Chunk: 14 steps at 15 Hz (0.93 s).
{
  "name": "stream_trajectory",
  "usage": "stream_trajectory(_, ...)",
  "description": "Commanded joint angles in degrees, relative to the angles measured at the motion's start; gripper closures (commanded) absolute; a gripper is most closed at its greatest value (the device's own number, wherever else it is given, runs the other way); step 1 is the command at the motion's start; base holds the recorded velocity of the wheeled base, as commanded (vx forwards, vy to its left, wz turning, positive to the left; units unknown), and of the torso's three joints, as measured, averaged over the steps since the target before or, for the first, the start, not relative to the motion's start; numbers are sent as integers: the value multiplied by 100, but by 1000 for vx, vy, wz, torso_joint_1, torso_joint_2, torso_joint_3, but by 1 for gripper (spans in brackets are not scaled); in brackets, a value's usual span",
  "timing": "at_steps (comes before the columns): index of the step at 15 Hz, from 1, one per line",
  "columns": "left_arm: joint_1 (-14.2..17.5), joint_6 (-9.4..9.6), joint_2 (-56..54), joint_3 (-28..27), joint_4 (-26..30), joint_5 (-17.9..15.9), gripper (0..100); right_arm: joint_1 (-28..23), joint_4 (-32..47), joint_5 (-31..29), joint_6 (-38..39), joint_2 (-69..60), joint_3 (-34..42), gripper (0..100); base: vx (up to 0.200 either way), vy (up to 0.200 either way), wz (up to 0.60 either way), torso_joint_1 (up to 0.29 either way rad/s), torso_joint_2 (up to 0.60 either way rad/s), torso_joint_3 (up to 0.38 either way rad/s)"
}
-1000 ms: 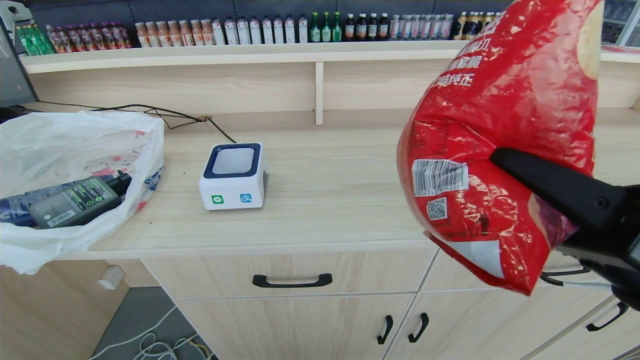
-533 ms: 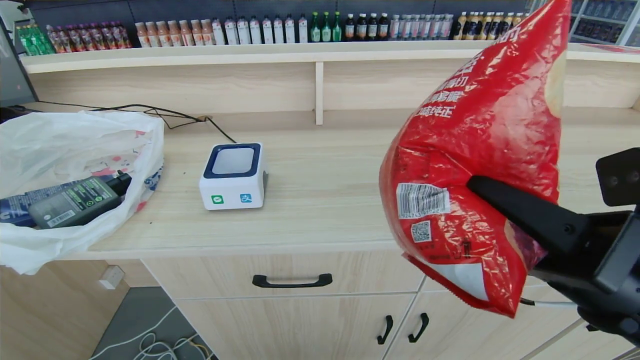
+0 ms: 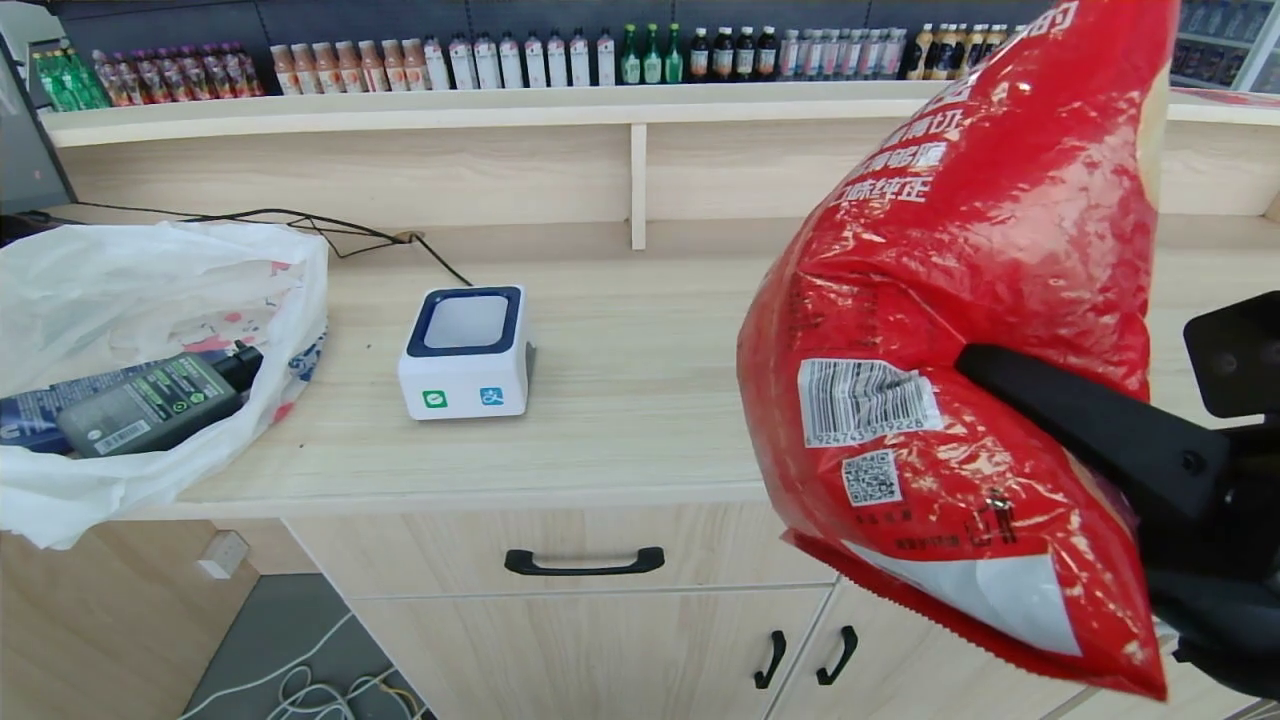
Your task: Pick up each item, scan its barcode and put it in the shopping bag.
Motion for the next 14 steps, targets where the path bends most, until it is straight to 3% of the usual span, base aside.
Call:
stream_trajectory(1,0,-3,-2,0,0,1,0,20,-6,3,-3,20,-40,100,0,0,0,0,0,0)
stream_trajectory(14,-9,-3,-2,0,0,1,0,28,-6,3,-3,47,30,100,0,0,0,0,0,0)
